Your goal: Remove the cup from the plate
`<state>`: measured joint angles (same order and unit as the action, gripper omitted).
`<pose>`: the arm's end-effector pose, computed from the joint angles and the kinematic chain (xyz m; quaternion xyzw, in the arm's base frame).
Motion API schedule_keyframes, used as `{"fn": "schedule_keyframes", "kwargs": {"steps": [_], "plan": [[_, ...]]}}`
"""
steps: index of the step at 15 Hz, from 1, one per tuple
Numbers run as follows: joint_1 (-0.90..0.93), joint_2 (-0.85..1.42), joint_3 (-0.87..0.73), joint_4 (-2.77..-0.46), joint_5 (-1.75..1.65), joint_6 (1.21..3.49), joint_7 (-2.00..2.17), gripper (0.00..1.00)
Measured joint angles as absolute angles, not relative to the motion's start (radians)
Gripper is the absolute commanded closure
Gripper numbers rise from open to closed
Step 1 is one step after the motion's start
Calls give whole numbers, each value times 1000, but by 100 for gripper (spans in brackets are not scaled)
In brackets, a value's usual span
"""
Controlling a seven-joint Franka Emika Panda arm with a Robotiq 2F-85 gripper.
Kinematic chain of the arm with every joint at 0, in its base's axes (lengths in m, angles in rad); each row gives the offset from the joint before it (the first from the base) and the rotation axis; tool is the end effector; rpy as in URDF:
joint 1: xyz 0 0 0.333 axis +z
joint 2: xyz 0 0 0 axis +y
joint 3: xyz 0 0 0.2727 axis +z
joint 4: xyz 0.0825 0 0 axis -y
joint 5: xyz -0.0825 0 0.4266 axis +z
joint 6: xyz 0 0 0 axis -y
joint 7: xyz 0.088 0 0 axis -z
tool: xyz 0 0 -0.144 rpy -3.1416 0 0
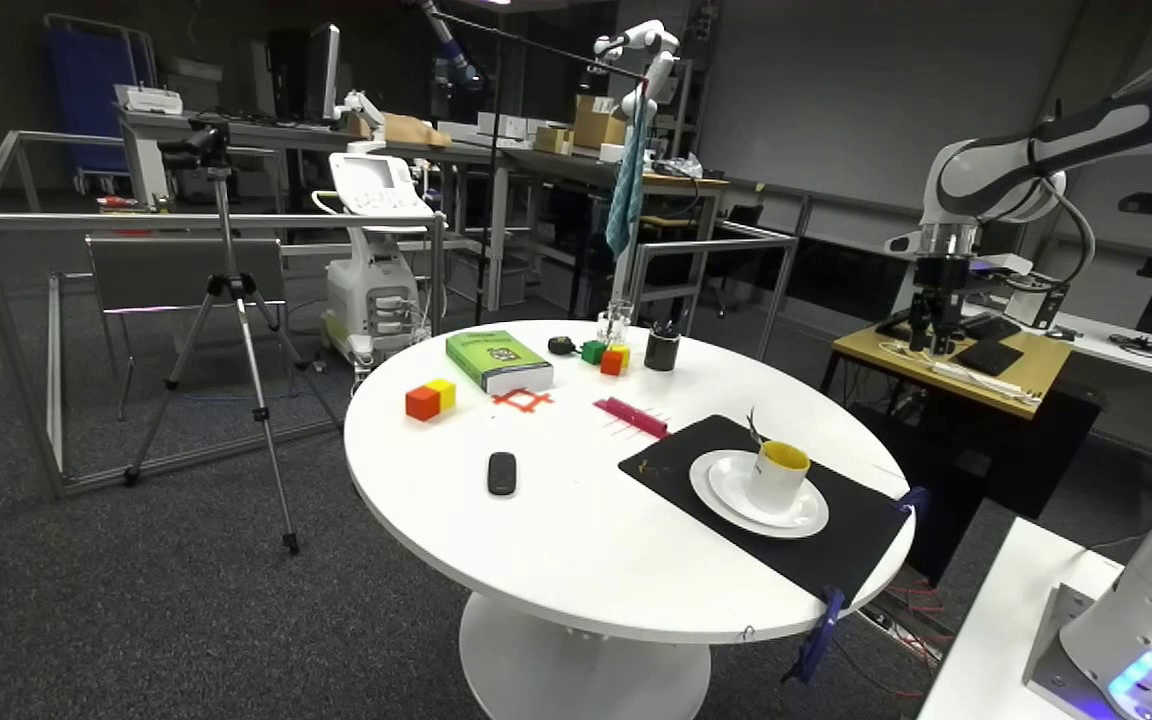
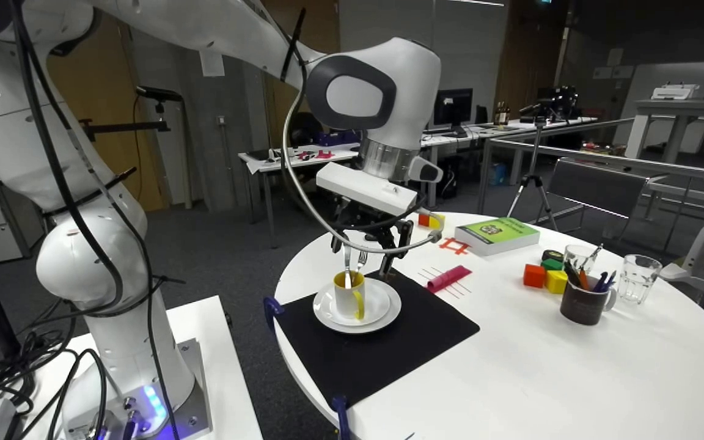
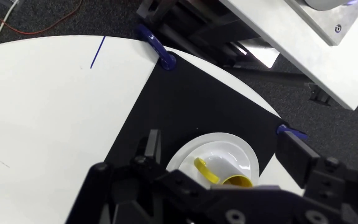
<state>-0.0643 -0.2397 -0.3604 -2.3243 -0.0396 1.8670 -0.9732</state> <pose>0.4400 -0.1970 0.3127 -0.9510 -0.2857 0.0738 0.0920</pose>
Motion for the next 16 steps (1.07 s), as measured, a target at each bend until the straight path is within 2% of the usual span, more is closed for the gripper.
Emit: {"fn": "schedule_keyframes", "kwargs": {"steps": [8,16], "plan": [[-70,-237,-298,-2360,-119,1876,-1060,0],[-68,-193,-246,-2439,-210,2062,-1320,0]]}}
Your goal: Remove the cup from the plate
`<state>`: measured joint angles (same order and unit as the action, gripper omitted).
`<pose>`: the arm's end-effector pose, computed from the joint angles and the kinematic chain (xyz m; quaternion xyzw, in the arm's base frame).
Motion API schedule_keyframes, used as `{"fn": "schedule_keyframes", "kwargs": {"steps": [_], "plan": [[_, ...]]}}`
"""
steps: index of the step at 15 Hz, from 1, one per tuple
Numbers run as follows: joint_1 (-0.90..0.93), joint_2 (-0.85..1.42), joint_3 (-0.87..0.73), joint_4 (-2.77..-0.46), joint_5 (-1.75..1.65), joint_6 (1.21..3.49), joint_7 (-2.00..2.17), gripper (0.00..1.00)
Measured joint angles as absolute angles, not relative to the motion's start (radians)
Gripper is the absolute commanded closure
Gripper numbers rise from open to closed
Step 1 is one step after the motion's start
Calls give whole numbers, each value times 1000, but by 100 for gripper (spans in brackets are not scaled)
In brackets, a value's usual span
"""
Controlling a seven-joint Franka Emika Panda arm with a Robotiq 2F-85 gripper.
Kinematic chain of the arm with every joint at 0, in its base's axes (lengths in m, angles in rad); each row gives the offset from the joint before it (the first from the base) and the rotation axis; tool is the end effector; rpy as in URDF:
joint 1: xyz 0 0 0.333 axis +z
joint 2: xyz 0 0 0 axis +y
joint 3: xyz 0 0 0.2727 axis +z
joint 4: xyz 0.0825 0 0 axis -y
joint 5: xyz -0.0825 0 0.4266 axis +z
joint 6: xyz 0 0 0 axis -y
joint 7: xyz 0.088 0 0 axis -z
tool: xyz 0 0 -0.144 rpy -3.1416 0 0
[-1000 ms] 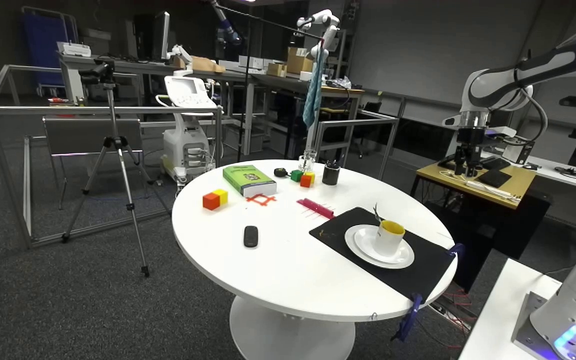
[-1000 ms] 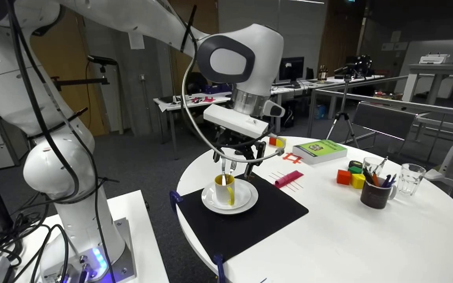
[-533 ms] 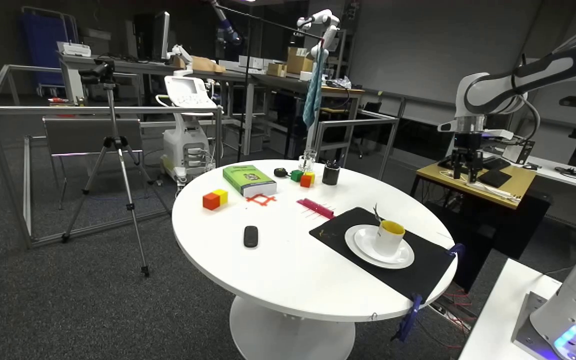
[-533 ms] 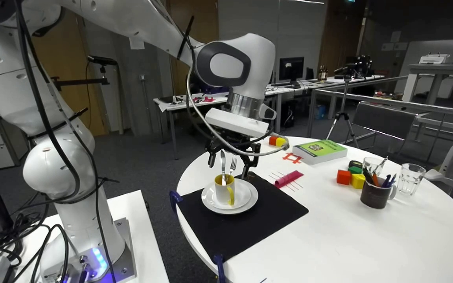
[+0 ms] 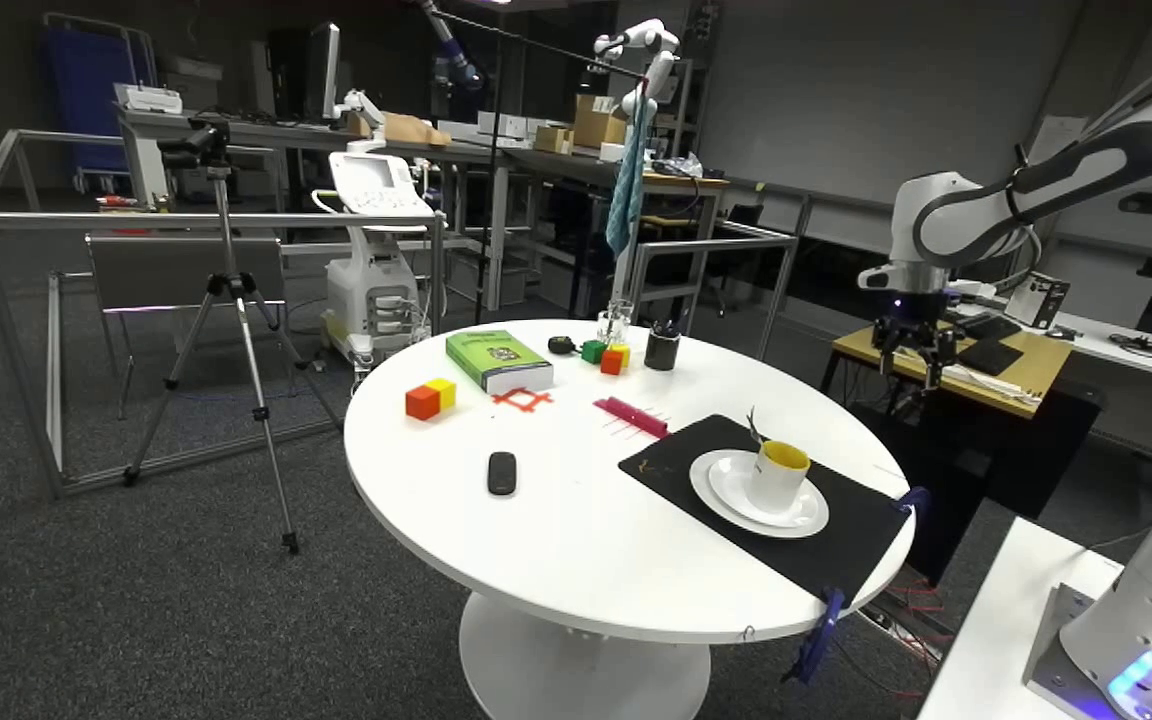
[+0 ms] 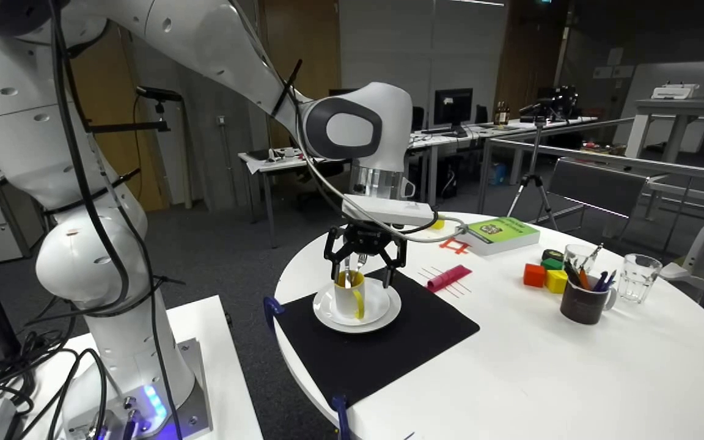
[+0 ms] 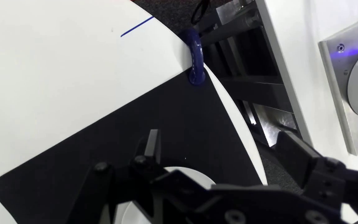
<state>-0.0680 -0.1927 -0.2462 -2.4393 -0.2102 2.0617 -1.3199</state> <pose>0.4471 -0.1580 0.2543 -0.8388 -0.5326 0.1107 0.0238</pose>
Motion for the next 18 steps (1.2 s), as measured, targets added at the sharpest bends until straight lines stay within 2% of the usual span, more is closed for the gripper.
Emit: {"fn": "schedule_keyframes", "kwargs": {"steps": [7,18], "plan": [[-72,-191,-238,-2445,-211,2107,-1217,0],[-59,-191,-210,-2678,-146,2755,-1009,0]]}}
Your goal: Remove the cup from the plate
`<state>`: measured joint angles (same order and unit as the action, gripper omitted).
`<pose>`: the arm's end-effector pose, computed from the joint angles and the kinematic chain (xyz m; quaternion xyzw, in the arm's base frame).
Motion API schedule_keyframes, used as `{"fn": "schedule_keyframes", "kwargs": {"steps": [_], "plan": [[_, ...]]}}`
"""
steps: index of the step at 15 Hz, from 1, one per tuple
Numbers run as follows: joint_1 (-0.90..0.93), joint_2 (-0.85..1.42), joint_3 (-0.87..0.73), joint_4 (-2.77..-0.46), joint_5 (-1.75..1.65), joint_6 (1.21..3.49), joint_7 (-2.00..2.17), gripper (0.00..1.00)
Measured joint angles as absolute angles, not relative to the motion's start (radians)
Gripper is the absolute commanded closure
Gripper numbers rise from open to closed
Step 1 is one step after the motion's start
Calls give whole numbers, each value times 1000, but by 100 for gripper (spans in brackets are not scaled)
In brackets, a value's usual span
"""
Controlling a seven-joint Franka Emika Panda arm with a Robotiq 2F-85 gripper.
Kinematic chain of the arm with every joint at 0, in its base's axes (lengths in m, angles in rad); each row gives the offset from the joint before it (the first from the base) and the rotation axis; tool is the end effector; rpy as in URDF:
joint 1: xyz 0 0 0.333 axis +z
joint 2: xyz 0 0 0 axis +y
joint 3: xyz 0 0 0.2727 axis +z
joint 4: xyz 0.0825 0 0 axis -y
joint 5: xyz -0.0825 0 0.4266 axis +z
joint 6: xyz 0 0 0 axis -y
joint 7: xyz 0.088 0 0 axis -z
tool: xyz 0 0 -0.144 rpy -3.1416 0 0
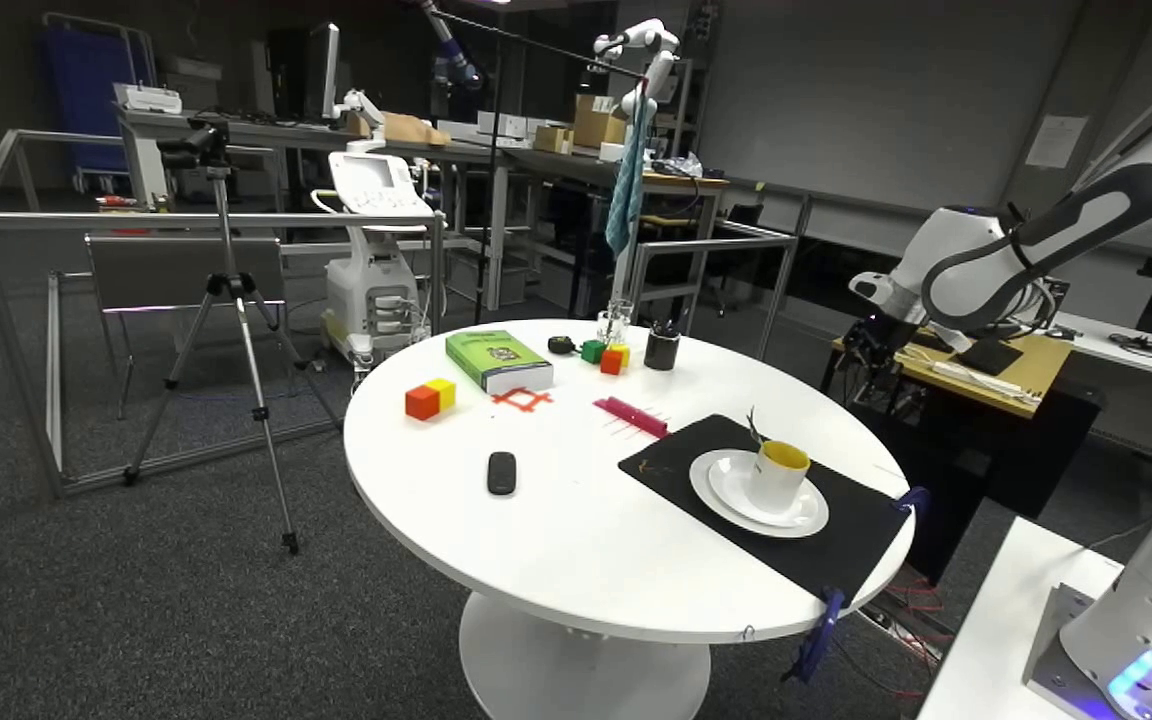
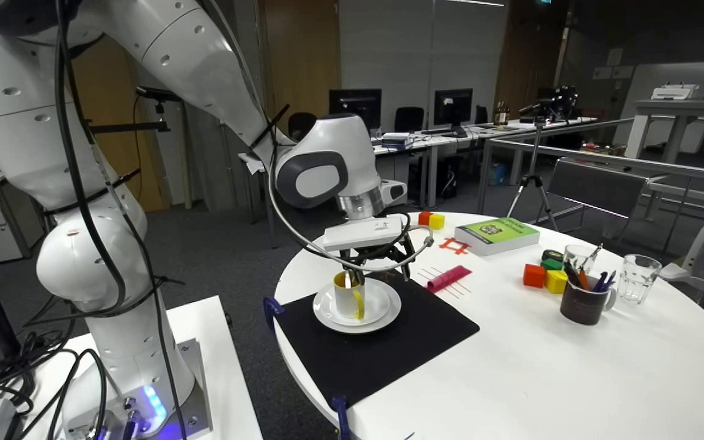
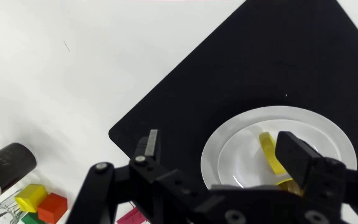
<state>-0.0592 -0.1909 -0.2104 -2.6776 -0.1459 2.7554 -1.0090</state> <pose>0.4624 -0.1168 0.2110 0.8996 0.4157 0.0969 0.0923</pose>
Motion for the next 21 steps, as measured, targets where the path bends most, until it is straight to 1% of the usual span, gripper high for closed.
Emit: {"fn": "schedule_keyframes", "kwargs": {"steps": [3,6,9,12,18,21], "plan": [[27,-191,-259,-2705,42,2817,-1221,0],[195,-193,-380,-2701,196,2816,-1452,0],[311,-199,-476,-2692,299,2776,-1669,0],[333,-200,-511,-2682,330,2745,-1754,0],[348,-189,-513,-2685,332,2748,-1759,0],[387,-178,-516,-2686,378,2774,-1848,0]]}}
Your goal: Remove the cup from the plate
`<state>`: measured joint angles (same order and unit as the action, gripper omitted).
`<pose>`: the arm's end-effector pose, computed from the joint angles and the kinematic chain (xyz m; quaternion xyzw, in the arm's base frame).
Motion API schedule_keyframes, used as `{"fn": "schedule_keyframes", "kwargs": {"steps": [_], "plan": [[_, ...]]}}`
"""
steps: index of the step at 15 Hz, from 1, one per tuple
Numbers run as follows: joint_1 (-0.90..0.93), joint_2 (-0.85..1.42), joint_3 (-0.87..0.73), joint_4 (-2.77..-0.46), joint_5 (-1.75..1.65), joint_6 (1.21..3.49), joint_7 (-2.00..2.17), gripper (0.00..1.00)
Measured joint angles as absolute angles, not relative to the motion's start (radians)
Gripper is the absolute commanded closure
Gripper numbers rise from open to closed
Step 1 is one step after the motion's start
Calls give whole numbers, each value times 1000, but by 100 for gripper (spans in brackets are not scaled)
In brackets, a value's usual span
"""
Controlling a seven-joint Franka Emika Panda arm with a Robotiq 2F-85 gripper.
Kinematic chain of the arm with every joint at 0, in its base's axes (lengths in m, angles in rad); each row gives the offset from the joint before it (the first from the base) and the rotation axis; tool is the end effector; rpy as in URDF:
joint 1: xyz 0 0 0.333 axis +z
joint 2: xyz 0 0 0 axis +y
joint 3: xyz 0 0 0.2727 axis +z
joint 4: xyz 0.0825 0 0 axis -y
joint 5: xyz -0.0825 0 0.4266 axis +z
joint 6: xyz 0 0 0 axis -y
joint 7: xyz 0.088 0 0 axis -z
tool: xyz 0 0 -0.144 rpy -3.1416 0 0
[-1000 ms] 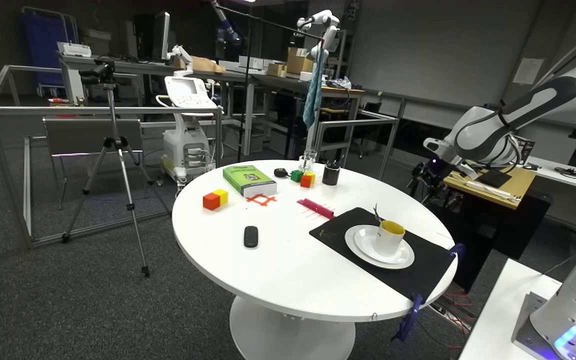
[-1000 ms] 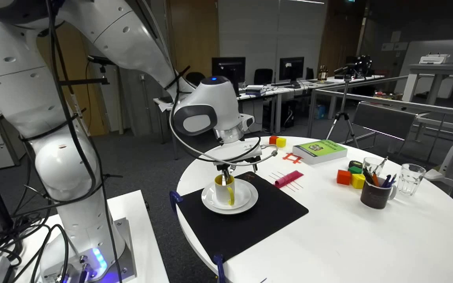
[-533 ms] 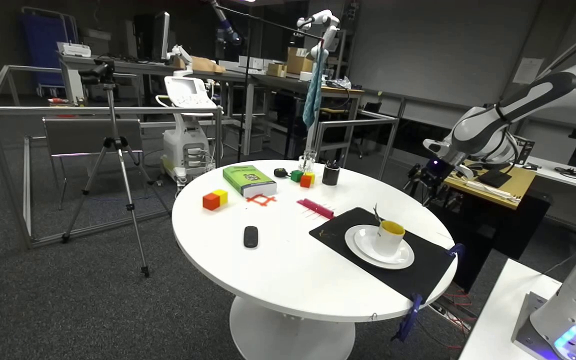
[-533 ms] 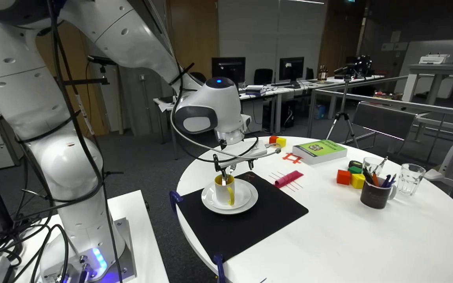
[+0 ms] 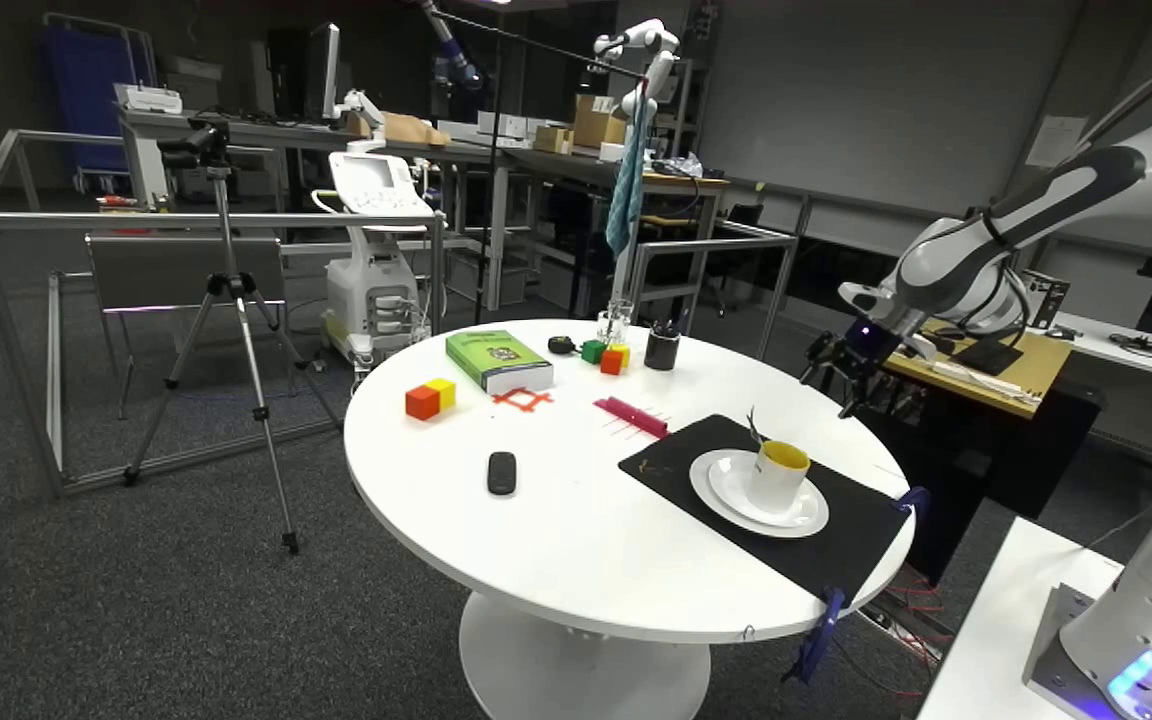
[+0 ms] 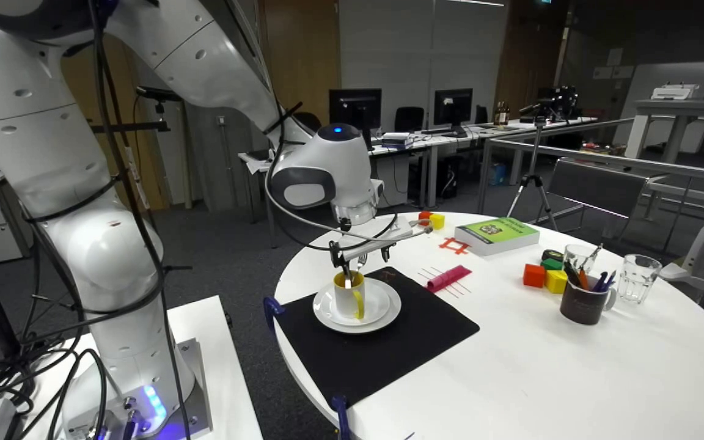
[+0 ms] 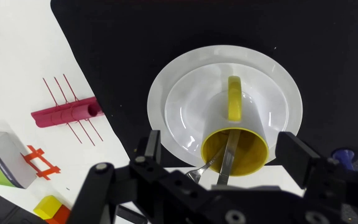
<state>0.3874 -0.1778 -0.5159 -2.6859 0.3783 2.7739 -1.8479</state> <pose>0.4666 -0.0560 0.1927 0.7606 0.6260 0.1708 0.0207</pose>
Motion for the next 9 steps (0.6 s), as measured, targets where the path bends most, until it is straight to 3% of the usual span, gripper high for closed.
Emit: {"fn": "schedule_keyframes", "kwargs": {"steps": [9], "plan": [[475,-110,-538,-2686,650,2790,-2128,0]]}}
